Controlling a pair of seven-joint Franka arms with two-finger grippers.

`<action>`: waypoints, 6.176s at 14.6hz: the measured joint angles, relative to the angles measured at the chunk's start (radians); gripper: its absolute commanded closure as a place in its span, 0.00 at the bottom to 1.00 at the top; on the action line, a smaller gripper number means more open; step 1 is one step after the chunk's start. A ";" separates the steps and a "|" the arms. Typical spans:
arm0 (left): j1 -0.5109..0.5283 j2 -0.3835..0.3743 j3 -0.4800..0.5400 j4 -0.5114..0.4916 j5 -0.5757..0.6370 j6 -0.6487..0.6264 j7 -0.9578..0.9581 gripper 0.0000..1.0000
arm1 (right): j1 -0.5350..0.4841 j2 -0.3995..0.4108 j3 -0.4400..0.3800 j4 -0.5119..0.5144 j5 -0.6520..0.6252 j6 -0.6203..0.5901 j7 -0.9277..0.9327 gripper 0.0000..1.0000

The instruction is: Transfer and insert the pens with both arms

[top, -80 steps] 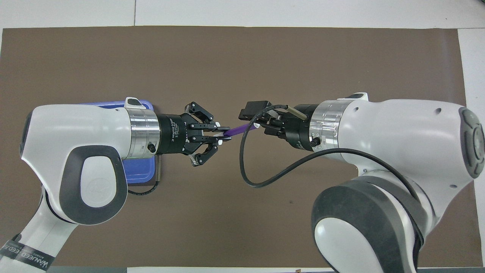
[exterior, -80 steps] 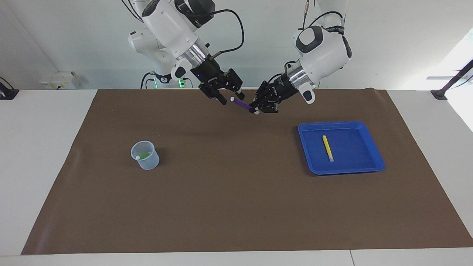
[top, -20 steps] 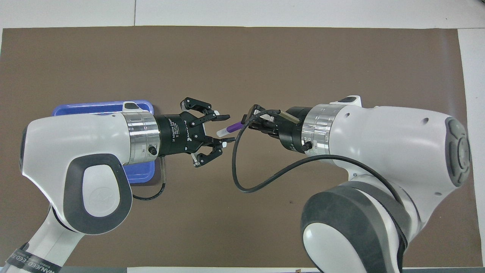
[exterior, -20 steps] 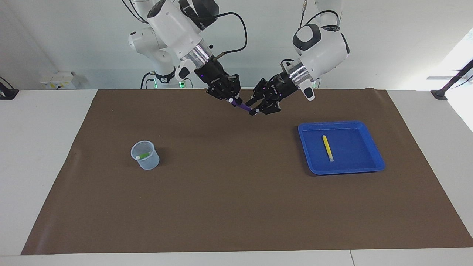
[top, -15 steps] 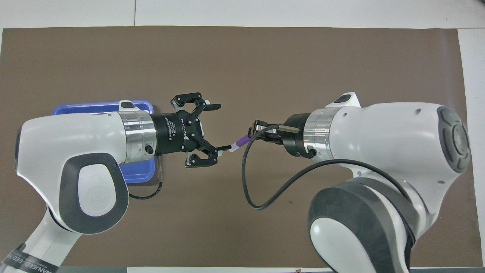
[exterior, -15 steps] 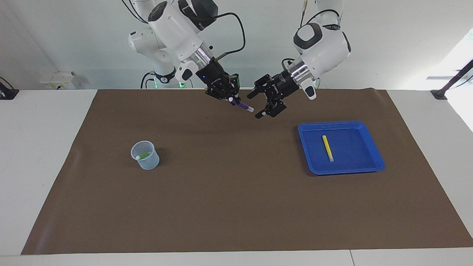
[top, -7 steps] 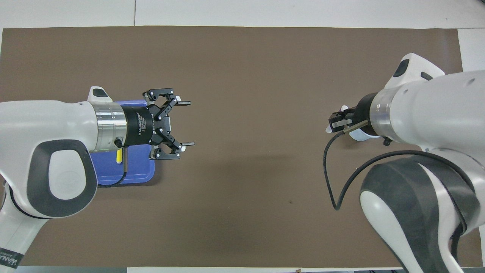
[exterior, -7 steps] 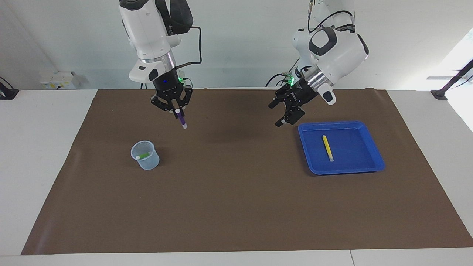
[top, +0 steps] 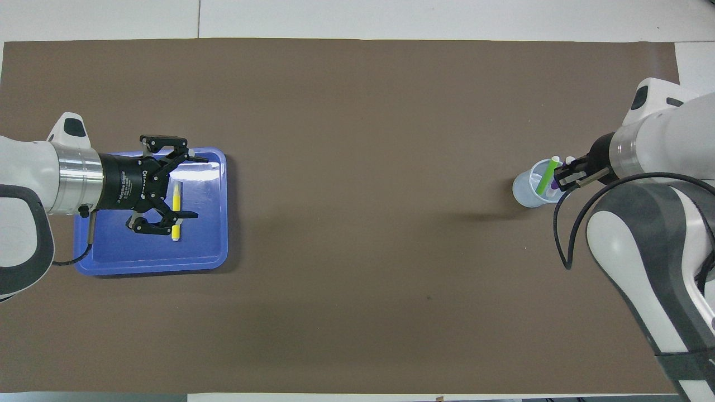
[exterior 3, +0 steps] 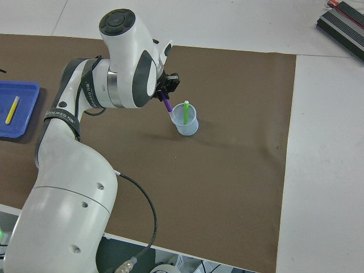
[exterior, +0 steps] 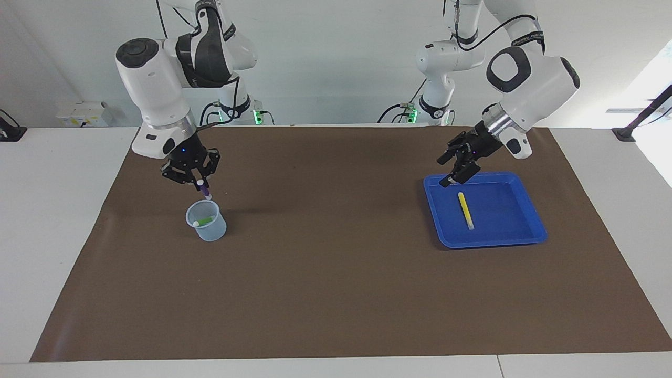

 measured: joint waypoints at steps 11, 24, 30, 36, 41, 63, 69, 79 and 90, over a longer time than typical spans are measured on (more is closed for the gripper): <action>0.089 0.119 0.000 -0.054 0.449 0.028 0.872 0.00 | -0.024 0.021 0.003 -0.130 -0.003 0.163 -0.035 0.00; 0.051 0.285 -0.015 -0.117 0.588 0.256 0.998 0.29 | -0.030 -0.060 0.029 0.184 0.265 -0.251 0.160 0.00; 0.044 0.283 -0.014 -0.110 0.628 0.257 1.000 1.00 | -0.019 -0.056 0.035 0.169 0.469 -0.255 0.464 0.00; 0.044 0.280 -0.014 -0.107 0.628 0.254 1.000 1.00 | -0.023 -0.061 0.031 0.160 0.664 -0.313 0.585 0.00; 0.056 0.284 -0.009 -0.011 0.625 0.073 0.997 1.00 | -0.008 -0.072 0.034 0.139 0.688 -0.299 0.628 0.00; -0.138 0.115 -0.028 0.231 -0.261 -0.106 -0.502 1.00 | 0.189 -0.078 0.037 0.092 0.718 0.019 0.857 0.00; -0.262 0.090 -0.031 0.191 -0.303 0.040 -0.644 1.00 | 0.337 -0.080 0.039 0.031 0.718 0.273 0.940 0.00; -0.281 0.063 -0.031 0.142 -0.400 0.106 -0.645 1.00 | 0.421 -0.056 0.036 0.003 0.717 0.402 0.925 0.26; -0.303 0.053 -0.031 0.132 -0.406 0.125 -0.647 1.00 | 0.421 -0.056 0.034 0.003 0.717 0.402 0.921 0.56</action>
